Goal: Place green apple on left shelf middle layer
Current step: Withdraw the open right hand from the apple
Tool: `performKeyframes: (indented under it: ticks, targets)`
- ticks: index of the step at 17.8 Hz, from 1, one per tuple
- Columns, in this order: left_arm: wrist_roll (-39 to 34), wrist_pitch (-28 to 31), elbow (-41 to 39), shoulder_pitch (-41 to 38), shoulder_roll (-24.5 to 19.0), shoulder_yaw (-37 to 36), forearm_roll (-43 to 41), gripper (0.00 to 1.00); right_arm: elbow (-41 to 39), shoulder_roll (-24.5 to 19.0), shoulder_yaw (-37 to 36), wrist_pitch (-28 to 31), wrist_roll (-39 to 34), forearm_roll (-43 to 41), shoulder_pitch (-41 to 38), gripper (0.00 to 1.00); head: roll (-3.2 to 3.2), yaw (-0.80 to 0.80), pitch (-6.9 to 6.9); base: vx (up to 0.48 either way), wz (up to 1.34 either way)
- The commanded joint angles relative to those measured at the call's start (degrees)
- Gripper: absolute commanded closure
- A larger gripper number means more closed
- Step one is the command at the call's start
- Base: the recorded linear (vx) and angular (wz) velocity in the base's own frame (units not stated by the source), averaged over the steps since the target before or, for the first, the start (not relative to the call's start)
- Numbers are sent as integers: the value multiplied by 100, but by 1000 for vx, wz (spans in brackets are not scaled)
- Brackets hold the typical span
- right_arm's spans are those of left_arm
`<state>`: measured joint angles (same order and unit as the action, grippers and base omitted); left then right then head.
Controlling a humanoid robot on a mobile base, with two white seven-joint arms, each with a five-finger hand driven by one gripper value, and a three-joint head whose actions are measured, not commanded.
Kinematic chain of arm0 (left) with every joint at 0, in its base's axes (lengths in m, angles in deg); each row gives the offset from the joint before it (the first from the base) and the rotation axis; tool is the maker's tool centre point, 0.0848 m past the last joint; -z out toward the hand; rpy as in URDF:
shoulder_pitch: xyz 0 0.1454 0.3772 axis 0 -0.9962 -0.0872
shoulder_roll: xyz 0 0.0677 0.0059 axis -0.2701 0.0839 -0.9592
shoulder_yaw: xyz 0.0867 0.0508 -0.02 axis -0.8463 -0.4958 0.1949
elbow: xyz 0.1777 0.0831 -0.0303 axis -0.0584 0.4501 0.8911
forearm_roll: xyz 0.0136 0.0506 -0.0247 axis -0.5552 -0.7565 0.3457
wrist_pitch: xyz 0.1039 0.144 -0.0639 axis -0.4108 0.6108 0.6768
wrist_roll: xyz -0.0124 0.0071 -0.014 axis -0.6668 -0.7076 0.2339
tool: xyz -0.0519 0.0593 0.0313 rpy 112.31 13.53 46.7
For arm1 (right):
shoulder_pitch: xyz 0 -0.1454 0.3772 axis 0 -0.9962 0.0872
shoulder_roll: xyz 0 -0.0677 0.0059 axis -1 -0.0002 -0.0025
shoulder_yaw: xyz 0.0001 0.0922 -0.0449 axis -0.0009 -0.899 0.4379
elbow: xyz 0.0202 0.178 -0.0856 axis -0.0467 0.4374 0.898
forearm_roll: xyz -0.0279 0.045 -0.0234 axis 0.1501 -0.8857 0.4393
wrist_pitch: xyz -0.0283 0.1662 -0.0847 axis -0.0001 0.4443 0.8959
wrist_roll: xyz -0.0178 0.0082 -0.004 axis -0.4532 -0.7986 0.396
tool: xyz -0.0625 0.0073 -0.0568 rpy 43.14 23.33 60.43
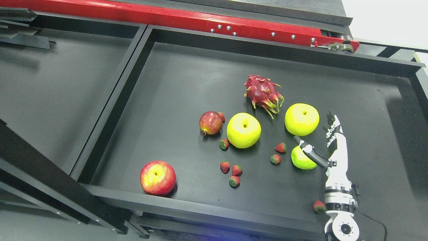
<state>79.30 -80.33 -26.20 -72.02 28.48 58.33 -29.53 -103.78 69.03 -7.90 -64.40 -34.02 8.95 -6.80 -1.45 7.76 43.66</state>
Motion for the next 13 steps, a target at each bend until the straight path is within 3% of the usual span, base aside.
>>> performKeyframes:
  ticks: [1,13]
  targets:
    - [-4,-36,0,-3,-100,0,0,0,69,100,334,5,-8,-70,112,0,0,0,0,0,0]
    - [-4,-27,0,-3,-100,0,0,0,96,100,440,5,-8,-194,77,0,0,0,0,0,0]
